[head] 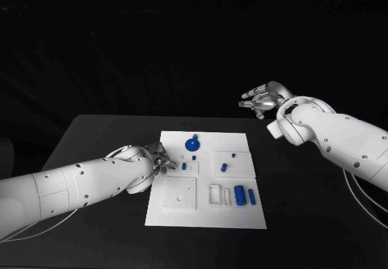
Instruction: Assemble the parts on the task board
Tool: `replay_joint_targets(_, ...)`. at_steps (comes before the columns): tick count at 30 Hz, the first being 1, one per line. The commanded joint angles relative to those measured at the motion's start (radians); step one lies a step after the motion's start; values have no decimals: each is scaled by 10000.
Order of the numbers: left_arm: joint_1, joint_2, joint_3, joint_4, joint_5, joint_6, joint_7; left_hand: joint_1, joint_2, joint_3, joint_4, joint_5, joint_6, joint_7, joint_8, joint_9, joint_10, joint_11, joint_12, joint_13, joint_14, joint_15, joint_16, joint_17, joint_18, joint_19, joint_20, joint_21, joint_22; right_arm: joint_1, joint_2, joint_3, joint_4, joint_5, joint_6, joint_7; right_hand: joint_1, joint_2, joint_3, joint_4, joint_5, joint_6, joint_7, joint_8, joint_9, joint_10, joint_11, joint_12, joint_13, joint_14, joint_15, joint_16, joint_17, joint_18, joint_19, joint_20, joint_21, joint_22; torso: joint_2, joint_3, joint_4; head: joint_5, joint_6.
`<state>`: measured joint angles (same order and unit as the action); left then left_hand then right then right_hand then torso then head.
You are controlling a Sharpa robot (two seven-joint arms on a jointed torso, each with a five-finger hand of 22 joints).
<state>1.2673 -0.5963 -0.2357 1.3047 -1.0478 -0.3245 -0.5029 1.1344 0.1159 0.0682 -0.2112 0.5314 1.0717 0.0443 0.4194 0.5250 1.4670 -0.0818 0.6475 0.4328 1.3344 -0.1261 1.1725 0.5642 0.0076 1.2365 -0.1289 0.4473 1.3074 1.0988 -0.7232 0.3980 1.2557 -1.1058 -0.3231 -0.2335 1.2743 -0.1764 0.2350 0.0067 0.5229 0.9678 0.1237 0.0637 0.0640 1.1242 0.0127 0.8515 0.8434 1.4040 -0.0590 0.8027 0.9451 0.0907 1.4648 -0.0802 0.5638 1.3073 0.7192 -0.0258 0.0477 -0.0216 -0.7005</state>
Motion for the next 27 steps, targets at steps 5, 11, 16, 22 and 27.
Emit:
replay_joint_targets(5, -70, 57, -56, -117, 8, 526, -205, 38, 51, 170, -239, -10, 747, -692, 107, -10, 435, -30, 83, 27, 66, 21, 70, 14, 153, 20, 0, 30, 185, -25, 4, 1, 6, -21, 115, 46, -106, -14, 37, -5, 69, 72, -13, -12, 10, -20, -67, 5, 10, 8, -57, -37, 10, 86, 426, -30, 37, 720, 2, 9, -6, 5, -15)
replay_joint_targets(11, -69, 127, -56, -198, 28, 590, -206, 47, 23, 103, -123, -45, 797, -706, 94, -29, 439, -25, 102, 9, 65, 27, 72, 14, 160, 21, 13, 21, 186, -35, 14, 1, -2, -21, 116, 49, -106, -14, 37, -5, 69, 72, -13, -12, 10, -20, -67, 5, 10, 8, -57, -37, 10, 86, 426, -30, 37, 720, 0, 15, -3, -1, -26)
replay_joint_targets(16, -69, 202, -56, -262, -11, 642, -230, 93, -17, 51, -10, -71, 891, -733, 142, 6, 452, -19, 219, 16, 109, 22, 109, 26, 164, 52, 21, 43, 192, -43, 21, 1, -7, -21, 116, 53, -106, -14, 37, -5, 69, 72, -13, -12, 10, -20, -67, 5, 10, 8, -57, -37, 10, 86, 426, -30, 37, 720, 0, 12, -12, -6, -30)
replay_joint_targets(22, -69, 297, -56, -332, -258, 689, -271, 150, -71, 23, 49, -75, 990, -770, 202, 67, 458, -40, 368, 1, 177, 18, 160, 49, 194, 84, 44, 101, 198, -47, 22, 1, -4, -21, 113, 55, -106, -14, 37, -5, 69, 72, -13, -12, 10, -20, -67, 5, 10, 8, -57, -37, 10, 86, 426, -30, 37, 720, 6, 8, -13, -8, -29)
replay_joint_targets(27, -69, 329, -56, -351, -459, 728, -292, 176, -77, 38, 41, -62, 1031, -777, 231, 106, 461, -30, 436, -7, 203, 25, 168, 57, 218, 87, 70, 129, 199, -48, 23, 1, -3, -21, 111, 55, -122, -9, 38, 2, 80, 60, -12, -10, 10, -18, -67, 1, 7, 16, -58, -45, 11, 88, 429, -31, 11, 712, 2, 8, -10, -18, -31)
